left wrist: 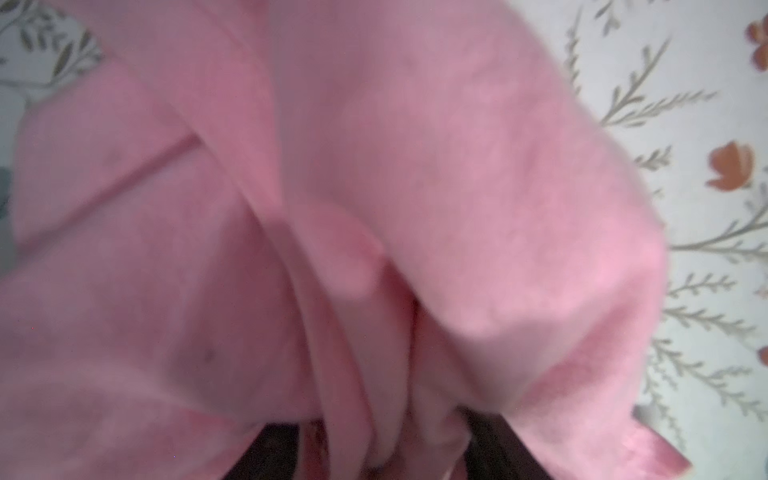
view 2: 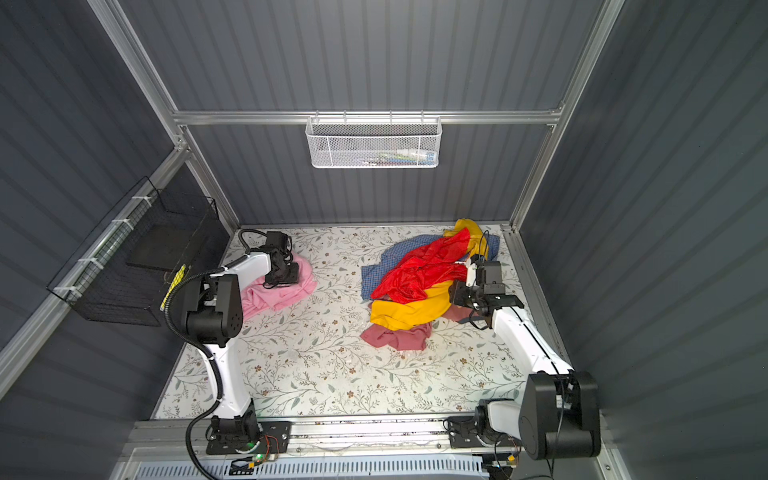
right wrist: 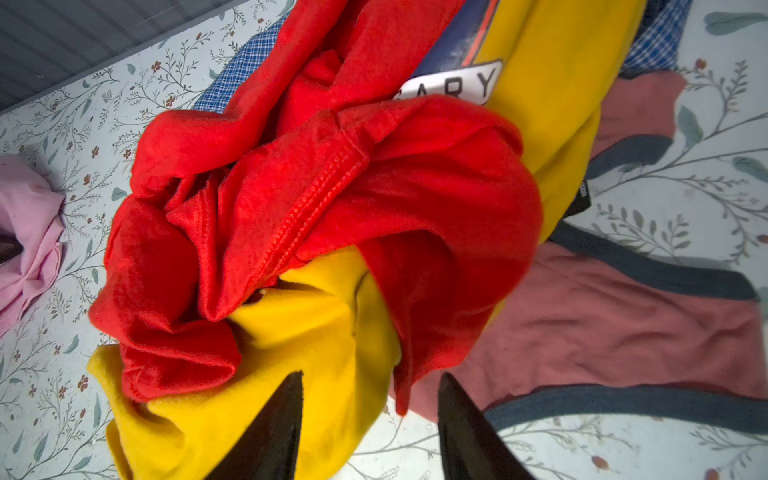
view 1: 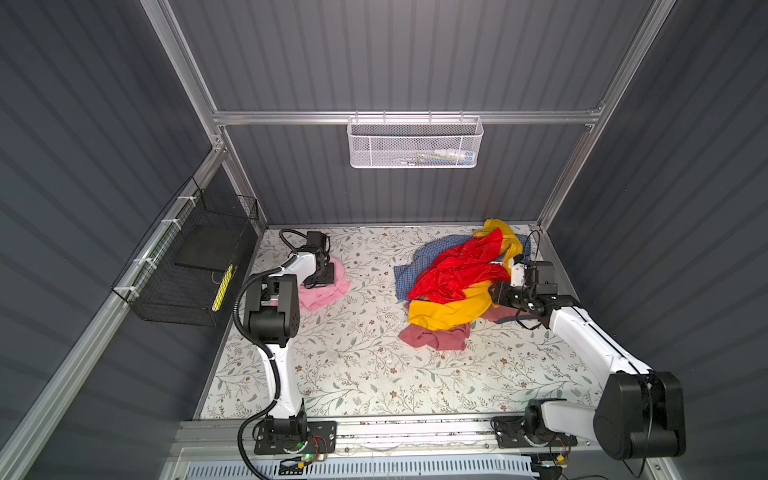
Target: Pick out a specific cloth from the pile
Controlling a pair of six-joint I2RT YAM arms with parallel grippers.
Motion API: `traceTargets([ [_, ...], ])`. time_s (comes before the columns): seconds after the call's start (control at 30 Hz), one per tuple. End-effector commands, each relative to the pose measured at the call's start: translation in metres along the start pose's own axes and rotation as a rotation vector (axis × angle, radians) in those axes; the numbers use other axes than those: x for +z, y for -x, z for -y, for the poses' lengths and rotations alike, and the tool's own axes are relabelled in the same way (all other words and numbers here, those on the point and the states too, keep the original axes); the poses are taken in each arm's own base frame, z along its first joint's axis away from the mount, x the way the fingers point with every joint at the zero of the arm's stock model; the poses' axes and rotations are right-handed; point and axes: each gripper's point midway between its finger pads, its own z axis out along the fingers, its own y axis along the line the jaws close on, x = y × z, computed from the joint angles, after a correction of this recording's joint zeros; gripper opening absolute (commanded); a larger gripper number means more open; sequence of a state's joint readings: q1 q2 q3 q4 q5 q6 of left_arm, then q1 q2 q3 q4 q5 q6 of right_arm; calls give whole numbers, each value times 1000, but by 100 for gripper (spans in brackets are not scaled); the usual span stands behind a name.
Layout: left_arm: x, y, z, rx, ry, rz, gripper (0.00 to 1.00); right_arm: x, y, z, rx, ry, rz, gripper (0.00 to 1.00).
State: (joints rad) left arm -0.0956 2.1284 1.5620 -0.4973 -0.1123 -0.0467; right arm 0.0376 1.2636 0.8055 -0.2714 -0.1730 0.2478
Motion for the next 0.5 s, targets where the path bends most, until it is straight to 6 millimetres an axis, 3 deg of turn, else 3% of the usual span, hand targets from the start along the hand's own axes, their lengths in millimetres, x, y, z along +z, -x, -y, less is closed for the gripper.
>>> traceTargets([
  [0.0,26,-6,20,123,-107,-48,54,-4,-3,4,-17,-30,-6,54],
  [0.23,44,20,23,239,-118,1,56,-3,-7,10,-10,-55,-7,55],
  [0.47,33,15,25,210,-136,5,71,-6,-5,12,-20,-70,12,66],
])
